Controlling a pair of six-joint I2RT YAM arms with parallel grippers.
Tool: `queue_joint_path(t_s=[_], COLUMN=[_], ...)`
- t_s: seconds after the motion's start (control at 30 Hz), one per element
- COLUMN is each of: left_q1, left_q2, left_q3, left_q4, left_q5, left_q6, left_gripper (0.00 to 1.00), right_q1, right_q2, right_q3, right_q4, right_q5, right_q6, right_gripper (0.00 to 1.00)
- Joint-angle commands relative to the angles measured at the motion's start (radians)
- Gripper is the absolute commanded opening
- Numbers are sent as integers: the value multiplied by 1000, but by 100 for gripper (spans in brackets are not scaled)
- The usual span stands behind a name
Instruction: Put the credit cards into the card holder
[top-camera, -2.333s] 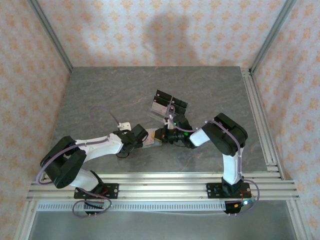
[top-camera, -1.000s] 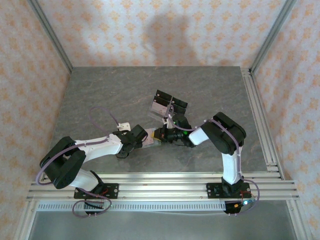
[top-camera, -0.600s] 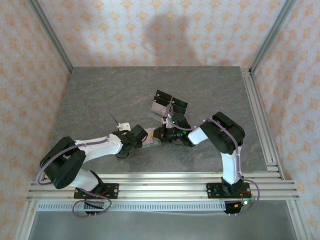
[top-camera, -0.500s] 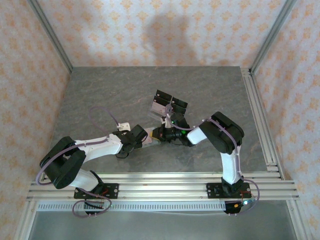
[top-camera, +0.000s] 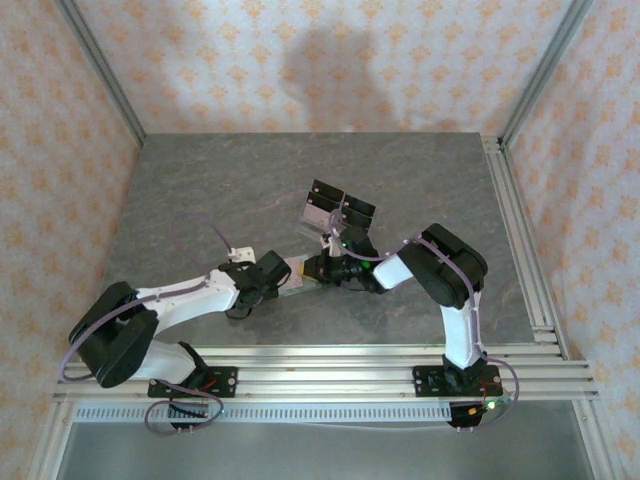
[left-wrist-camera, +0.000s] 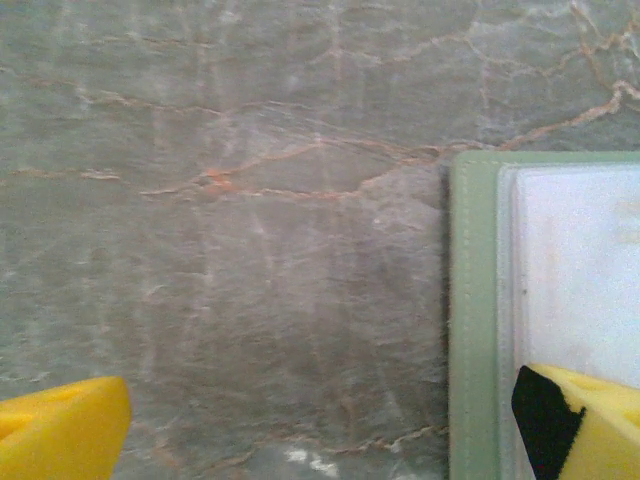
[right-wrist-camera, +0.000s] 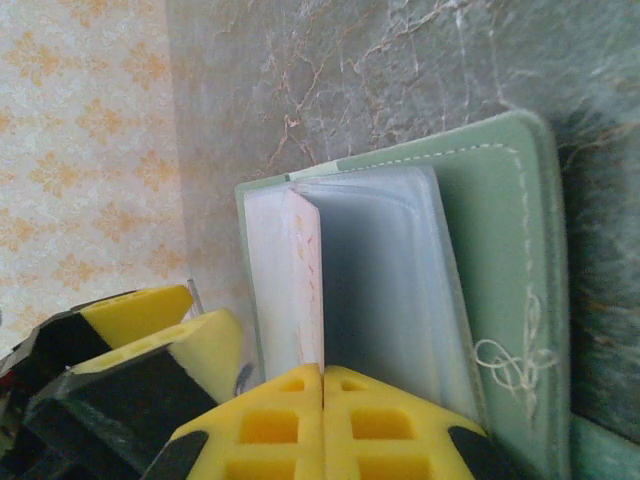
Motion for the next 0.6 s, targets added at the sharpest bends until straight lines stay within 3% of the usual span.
queue_joint_path(t_s=[0.0,0.57], left_q1=[26,49], left_q2=[-37,92], left_q3=[26,-29], left_q4=[-111,-47], left_q5=[-69,-50], left_q6=[-19,-51], left_gripper=[100,100], right_q1=[10,11], right_q2=[16,-6], right_q3=[9,47], right_q4=[-48,-208], right_q5=[13,-15], right_q6=[-31,-102], right_gripper=[0,0])
